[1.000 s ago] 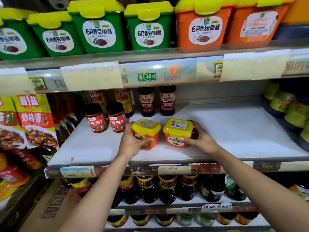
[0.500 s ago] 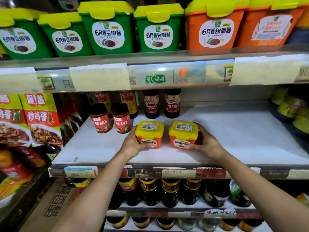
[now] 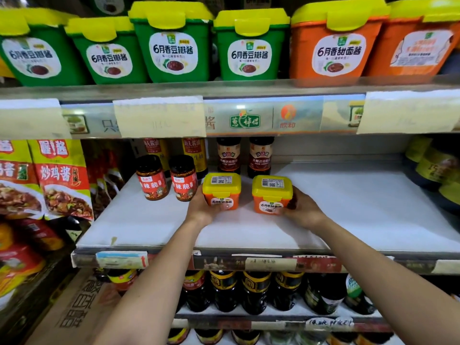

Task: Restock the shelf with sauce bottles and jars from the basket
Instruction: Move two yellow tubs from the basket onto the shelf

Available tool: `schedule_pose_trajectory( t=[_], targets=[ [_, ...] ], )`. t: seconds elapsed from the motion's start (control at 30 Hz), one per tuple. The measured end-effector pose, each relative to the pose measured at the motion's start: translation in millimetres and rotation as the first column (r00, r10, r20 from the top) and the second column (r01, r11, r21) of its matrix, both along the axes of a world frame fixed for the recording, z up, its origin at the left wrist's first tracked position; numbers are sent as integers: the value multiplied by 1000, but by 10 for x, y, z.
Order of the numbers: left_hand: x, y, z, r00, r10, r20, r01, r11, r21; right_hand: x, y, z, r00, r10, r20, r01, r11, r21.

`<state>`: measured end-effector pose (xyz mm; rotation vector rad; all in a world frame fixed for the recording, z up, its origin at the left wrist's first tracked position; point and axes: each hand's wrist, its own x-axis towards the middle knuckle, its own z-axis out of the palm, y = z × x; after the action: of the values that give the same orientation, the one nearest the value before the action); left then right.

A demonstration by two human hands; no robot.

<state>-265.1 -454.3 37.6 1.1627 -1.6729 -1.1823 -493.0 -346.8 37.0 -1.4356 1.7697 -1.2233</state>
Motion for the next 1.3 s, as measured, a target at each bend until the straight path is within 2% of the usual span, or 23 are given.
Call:
schedule_pose_trajectory(
  t=[0.27,0.6,0.97,1.17,1.3],
  targets=[
    [-20,-111,-28,999,2,41,-1,1000,-8,26,-245,-8,992,65,106,-65,998,-4],
    [-59,-155,-54,996,20,82,-18,1000,-21,-39,-288,-4,991,114,68,-115,993,21],
    [-51,-192,-46,989,17,147,-17,1000,-1,-46,-272,6,982,145,118,-145,989,-5],
    [-47,-155,-7,994,-11,110,5,999,48,-20,-245,2,981,119,155,-119,993,-8],
    [-9,-95,32,985,-26,172,20,999,37,-12,-183,52,972,135,192,-143,989,24]
  ],
)
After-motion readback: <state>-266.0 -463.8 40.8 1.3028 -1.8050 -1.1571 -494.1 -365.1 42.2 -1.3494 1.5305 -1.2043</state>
